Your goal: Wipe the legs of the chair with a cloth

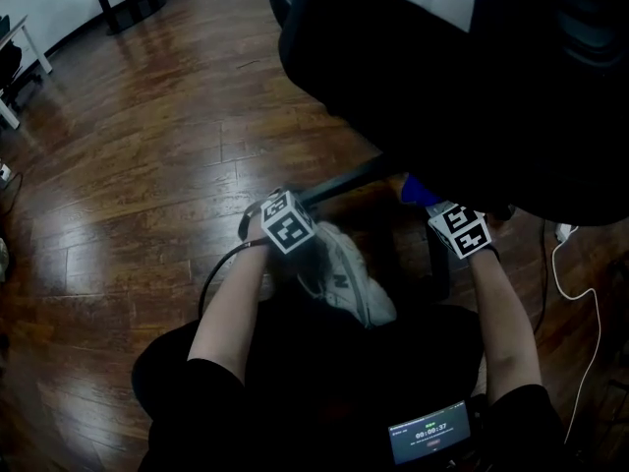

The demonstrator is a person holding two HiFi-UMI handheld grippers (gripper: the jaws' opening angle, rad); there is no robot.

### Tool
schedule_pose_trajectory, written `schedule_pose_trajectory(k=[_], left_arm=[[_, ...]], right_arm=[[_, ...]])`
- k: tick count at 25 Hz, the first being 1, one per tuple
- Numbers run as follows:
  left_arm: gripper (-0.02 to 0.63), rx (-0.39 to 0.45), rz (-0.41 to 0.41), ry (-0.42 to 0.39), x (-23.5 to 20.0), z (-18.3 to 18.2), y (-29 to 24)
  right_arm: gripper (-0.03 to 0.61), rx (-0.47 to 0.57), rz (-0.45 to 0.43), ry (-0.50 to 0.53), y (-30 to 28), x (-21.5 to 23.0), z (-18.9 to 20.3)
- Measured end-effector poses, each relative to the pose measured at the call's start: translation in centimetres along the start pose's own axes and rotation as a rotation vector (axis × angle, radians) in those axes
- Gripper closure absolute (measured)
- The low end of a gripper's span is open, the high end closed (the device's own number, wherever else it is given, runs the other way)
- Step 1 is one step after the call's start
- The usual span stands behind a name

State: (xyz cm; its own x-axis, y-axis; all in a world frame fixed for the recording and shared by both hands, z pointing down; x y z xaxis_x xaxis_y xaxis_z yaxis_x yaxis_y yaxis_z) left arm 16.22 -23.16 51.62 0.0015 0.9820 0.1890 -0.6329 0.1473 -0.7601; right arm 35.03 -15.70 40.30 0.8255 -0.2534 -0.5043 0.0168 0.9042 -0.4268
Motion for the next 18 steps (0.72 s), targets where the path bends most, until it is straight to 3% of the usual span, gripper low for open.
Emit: schedule_pose_trajectory(k=[4, 8, 10, 12, 15, 18], left_arm=[[0.466, 0.013, -0.028, 0.046, 0.1, -0.4, 0.3], [0.466, 0.007, -0.04, 0.047, -0.1, -0.3, 0.3], [0.466, 0.01, -0.044, 0.047, -0.3, -0.5, 0.3], [0.465, 0.015, -0.048, 0.047, -0.3, -0.5, 0.3], [0.465, 0.021, -0.052, 0.052, -0.2, -0.6, 0.2], [0.465, 0.021, -0.045, 0.048, 0.1, -0.6, 0.2]], right_arm=[[0.5, -0.019, -0.085, 0.03, 3.2, -3.1, 1.8], [0.499, -0.091, -0.308, 0.126, 10.1, -10.1, 5.2], [0.499, -0.143, -0.387, 0.096, 12.7, -12.2, 6.5], [0.499, -0.18, -0.393, 0.043, 13.3, -12.5, 6.8], [0.5, -0.193, -0.381, 0.109, 12.8, -12.3, 6.9], [0.502, -0.142, -0.339, 0.135, 12.1, -11.6, 6.6]])
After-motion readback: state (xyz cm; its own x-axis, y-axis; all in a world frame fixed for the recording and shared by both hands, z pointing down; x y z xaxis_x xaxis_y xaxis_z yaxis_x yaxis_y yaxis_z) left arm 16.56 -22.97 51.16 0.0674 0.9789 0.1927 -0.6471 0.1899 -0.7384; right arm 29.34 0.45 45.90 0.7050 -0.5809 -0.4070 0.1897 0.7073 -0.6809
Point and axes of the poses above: the fingertips, and each gripper's own axes: y backward along the fingers, x to its right, z out of its underside, the point moved 1 cm from there along y, backward along the fingers, and after that the axes turned 7 degrees about z, right-handed, at the moved point
